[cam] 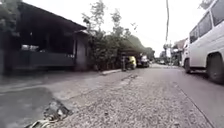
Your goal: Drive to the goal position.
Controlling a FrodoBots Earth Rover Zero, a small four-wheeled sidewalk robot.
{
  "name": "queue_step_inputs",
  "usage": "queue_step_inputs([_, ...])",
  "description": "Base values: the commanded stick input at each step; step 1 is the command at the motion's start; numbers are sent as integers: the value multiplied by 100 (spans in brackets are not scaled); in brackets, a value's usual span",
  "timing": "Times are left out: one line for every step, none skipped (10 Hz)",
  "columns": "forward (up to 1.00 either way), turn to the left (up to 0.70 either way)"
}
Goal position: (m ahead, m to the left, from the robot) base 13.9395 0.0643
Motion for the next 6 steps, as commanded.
queue_step_inputs([85, -27])
queue_step_inputs([85, -27])
queue_step_inputs([85, -27])
queue_step_inputs([85, -27])
queue_step_inputs([85, -27])
queue_step_inputs([85, -27])
